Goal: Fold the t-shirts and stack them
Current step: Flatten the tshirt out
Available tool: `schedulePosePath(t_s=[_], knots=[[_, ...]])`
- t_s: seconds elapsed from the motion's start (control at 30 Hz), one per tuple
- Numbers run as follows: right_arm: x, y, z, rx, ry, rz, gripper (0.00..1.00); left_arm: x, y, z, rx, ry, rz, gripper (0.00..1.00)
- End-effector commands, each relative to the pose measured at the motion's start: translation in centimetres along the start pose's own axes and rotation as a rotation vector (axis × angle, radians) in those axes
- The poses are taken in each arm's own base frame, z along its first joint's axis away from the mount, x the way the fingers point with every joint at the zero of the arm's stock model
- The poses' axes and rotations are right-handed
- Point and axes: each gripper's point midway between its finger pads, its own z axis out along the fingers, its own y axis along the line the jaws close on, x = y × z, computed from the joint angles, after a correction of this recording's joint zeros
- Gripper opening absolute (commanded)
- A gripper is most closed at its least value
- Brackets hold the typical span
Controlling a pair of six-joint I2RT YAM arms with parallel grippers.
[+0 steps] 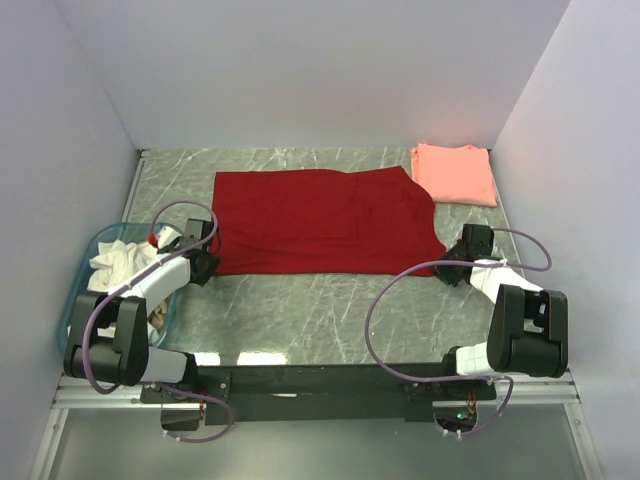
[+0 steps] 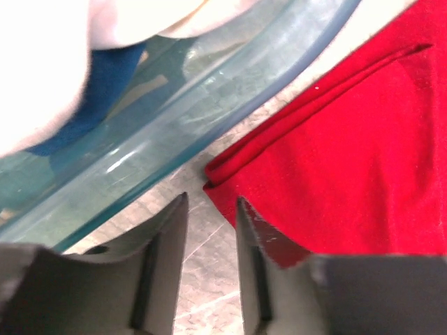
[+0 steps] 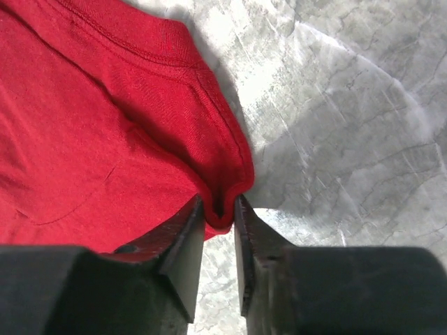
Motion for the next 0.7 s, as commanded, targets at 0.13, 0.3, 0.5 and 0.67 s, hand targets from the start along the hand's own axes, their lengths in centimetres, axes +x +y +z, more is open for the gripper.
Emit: schedulePosePath(t_s=[0.13, 0.3, 0.5, 0.67], knots=[[-0.3, 0.5, 0.0, -0.018, 0.001, 0.007, 0.16, 0.1, -0.9, 0.4, 0.042, 0.006, -0.006, 0.54], [-0.4, 0.8, -0.1, -0.03, 0.001, 0.006, 0.02, 0.5, -1.0, 1.1, 0.033, 0.012, -0.012, 0.51], [-0.2, 1.1, -0.4, -0.048, 0.008, 0.009, 0.0, 0.4, -1.2, 1.7, 0.002, -0.003, -0.009, 0.18], [0.0, 1.2, -1.6, -0.047, 0.022, 0.021, 0.0, 0.4, -1.7, 1.4, -0.013, -0.005, 0.015, 0.01]])
